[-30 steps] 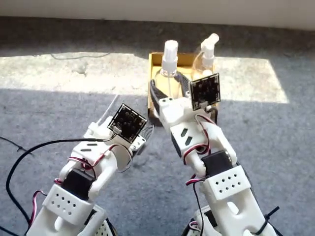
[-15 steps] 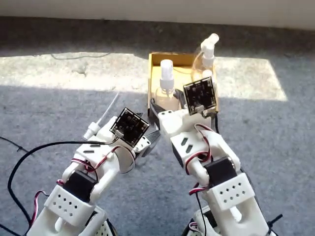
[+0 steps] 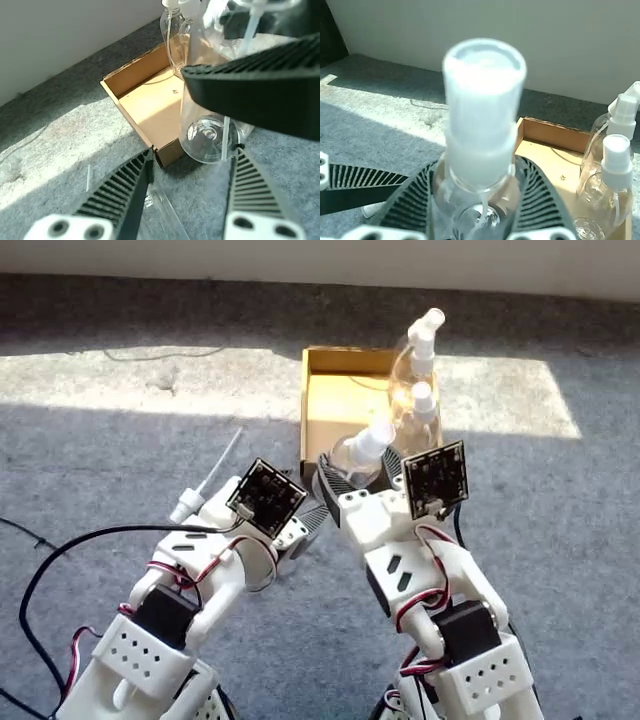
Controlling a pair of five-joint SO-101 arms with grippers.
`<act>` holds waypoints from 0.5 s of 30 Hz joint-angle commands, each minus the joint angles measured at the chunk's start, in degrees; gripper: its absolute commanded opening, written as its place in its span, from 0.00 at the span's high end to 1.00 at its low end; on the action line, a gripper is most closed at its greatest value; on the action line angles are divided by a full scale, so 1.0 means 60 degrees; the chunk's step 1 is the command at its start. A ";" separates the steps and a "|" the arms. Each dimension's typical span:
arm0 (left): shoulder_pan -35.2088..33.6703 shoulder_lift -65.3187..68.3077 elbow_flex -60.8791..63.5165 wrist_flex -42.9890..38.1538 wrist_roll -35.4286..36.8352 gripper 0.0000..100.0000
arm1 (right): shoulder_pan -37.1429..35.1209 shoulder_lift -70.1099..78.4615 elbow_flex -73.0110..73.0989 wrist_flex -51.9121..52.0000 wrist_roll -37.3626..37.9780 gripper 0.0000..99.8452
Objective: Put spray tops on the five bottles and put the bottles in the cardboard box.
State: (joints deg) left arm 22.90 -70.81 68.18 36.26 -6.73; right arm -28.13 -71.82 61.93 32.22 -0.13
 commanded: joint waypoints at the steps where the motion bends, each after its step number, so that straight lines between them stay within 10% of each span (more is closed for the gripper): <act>1: 0.0418 -0.0168 0.0183 -0.0190 -0.0044 0.77 | 0.0549 0.1414 -0.0549 -0.1399 0.0718 1.00; 15: -0.2864 -0.0168 0.1385 -0.0894 -0.0044 0.77 | 0.1385 1.1392 -0.9546 -0.1868 0.0835 1.00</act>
State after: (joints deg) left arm 10.59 -70.81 76.44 34.68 -6.73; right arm -20.40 -12.92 18.15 22.20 4.35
